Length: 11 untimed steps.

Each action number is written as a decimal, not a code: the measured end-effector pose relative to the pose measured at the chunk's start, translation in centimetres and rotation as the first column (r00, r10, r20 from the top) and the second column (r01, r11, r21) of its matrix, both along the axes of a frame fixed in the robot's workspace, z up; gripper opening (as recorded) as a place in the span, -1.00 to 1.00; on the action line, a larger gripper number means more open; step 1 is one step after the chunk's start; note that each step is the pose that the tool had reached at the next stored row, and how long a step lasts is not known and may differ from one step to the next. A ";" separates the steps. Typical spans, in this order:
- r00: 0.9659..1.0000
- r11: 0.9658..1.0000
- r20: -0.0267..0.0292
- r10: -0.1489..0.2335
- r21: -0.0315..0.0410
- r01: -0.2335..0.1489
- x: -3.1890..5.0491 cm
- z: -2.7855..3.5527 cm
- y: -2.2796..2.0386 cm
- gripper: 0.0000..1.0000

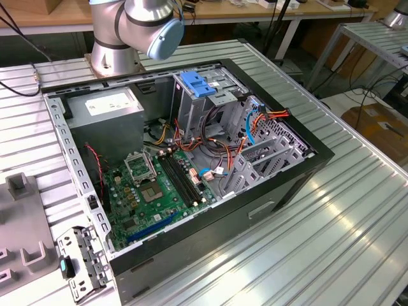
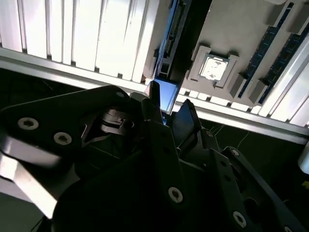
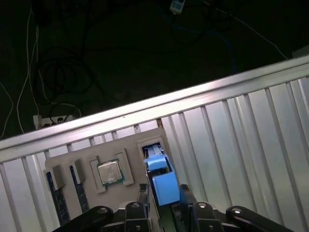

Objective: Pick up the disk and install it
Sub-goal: 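Pick up the disk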

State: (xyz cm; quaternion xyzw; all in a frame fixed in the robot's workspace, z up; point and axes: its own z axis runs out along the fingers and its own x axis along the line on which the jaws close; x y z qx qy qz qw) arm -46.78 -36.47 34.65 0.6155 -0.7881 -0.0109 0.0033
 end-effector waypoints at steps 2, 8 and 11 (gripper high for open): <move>0.999 0.999 0.000 0.037 0.000 -0.037 0.00 -0.24 0.00 -0.19; 0.986 0.986 0.000 0.169 0.000 -0.169 0.00 -1.10 0.00 -0.07; 0.979 0.979 0.000 0.204 0.000 -0.204 -0.18 -1.77 0.01 -0.07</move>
